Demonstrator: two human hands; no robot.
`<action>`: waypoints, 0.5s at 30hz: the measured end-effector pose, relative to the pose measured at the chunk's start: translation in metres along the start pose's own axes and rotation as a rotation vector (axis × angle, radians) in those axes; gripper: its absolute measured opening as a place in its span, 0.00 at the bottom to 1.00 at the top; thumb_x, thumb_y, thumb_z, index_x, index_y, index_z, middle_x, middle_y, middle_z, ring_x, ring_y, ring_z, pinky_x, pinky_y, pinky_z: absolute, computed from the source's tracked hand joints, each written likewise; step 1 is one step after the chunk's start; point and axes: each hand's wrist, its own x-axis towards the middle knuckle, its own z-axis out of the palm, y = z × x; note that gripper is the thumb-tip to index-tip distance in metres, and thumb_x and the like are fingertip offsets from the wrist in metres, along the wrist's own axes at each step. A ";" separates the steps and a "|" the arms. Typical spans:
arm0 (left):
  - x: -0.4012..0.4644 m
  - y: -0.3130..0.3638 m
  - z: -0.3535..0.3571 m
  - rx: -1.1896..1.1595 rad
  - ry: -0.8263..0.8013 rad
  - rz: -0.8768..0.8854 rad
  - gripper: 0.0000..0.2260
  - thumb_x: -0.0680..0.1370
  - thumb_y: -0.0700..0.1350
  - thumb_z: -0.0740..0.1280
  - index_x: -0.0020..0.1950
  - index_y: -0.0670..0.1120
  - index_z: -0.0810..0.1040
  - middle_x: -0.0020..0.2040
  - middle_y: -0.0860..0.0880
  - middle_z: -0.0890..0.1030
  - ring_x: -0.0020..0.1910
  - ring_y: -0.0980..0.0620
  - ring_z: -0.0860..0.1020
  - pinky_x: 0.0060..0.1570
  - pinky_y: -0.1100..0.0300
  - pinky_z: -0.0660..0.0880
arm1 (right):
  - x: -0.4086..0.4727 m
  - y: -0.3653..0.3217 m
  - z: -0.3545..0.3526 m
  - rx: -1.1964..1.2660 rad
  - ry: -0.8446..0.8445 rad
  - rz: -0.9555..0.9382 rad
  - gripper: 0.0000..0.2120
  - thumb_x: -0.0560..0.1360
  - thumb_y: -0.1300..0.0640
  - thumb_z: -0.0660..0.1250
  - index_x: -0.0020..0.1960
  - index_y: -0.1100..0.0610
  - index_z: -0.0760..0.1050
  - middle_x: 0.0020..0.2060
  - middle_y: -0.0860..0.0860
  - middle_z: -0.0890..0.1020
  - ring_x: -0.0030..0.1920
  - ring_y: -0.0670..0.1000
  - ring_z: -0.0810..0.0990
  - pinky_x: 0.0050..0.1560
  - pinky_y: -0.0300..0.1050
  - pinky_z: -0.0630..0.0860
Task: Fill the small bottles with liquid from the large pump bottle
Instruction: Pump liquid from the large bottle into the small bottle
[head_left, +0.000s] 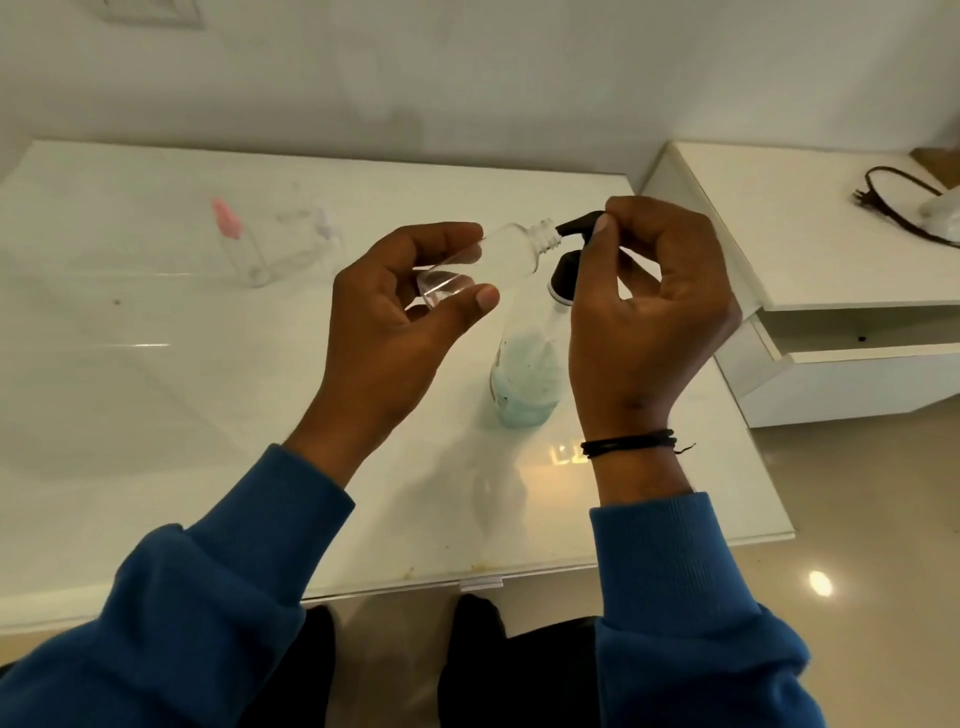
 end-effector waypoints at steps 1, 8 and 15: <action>0.000 0.000 -0.001 -0.013 0.002 -0.003 0.18 0.74 0.43 0.77 0.63 0.47 0.81 0.57 0.51 0.85 0.52 0.48 0.83 0.53 0.46 0.83 | 0.000 0.000 0.000 0.000 0.002 0.002 0.03 0.75 0.66 0.70 0.48 0.64 0.82 0.43 0.56 0.84 0.45 0.51 0.83 0.43 0.47 0.84; -0.002 0.002 0.002 -0.166 0.020 -0.075 0.17 0.75 0.37 0.76 0.63 0.43 0.80 0.57 0.47 0.85 0.53 0.48 0.84 0.47 0.55 0.83 | -0.001 0.001 0.000 -0.003 0.000 0.001 0.03 0.75 0.65 0.71 0.48 0.64 0.82 0.44 0.55 0.84 0.46 0.50 0.83 0.43 0.46 0.84; -0.002 0.006 0.001 -0.337 0.031 -0.148 0.17 0.70 0.37 0.77 0.58 0.43 0.82 0.54 0.47 0.87 0.54 0.47 0.85 0.49 0.57 0.82 | 0.000 0.001 -0.001 -0.002 -0.028 0.003 0.04 0.76 0.64 0.72 0.49 0.65 0.83 0.47 0.55 0.83 0.48 0.48 0.82 0.46 0.42 0.83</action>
